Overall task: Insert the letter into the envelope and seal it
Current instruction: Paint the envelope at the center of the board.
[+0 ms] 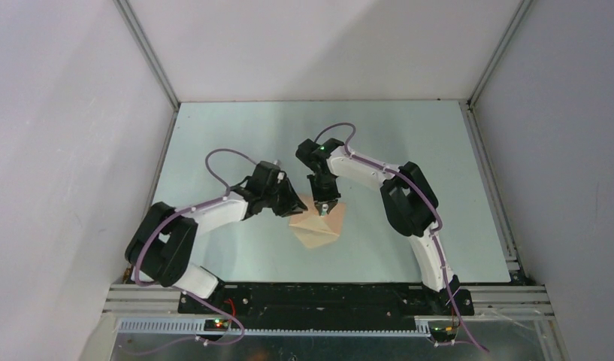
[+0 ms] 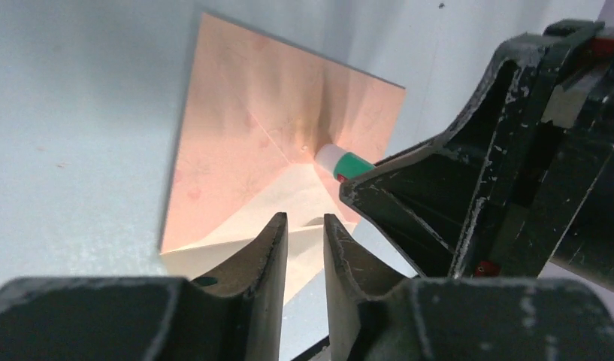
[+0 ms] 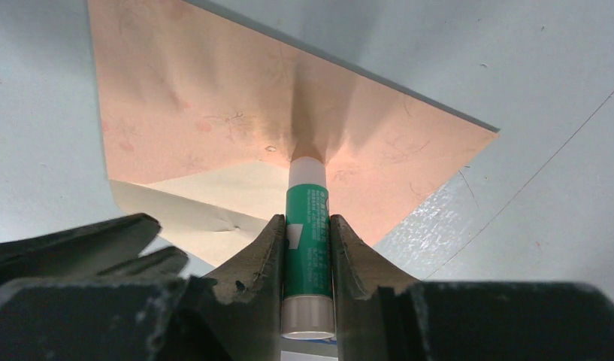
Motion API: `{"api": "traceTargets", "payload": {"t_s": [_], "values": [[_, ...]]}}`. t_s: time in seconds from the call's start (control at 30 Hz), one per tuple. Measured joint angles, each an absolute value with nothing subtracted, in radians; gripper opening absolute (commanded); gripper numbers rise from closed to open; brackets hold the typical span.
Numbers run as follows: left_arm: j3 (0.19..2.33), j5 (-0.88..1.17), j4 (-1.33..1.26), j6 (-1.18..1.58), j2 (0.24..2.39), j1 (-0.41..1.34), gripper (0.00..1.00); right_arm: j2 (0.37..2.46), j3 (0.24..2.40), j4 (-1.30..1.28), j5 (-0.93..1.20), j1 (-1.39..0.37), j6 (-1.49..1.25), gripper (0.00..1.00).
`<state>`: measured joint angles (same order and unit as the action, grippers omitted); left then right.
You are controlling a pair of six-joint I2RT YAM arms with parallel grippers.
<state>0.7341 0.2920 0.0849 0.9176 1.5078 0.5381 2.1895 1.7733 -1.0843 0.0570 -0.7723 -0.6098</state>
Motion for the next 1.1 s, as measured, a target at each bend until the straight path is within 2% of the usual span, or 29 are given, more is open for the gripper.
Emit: {"api": "traceTargets", "payload": {"t_s": [0.33, 0.4, 0.67, 1.1], "values": [[0.790, 0.211, 0.170, 0.844, 1.607, 0.527, 0.23, 2.183, 1.766, -1.077, 0.057, -0.772, -0.610, 0.00], [0.792, 0.215, 0.168, 0.839, 1.639, 0.526, 0.19, 2.182, 1.766, -1.076, 0.056, -0.772, -0.609, 0.00], [0.812, 0.224, 0.172, 0.836, 1.662, 0.523, 0.17, 2.181, 1.774, -1.078, 0.051, -0.777, -0.613, 0.00], [0.812, 0.234, 0.168, 0.832, 1.667, 0.520, 0.17, 2.247, 1.960, -1.098, 0.034, -0.798, -0.614, 0.00]]}}
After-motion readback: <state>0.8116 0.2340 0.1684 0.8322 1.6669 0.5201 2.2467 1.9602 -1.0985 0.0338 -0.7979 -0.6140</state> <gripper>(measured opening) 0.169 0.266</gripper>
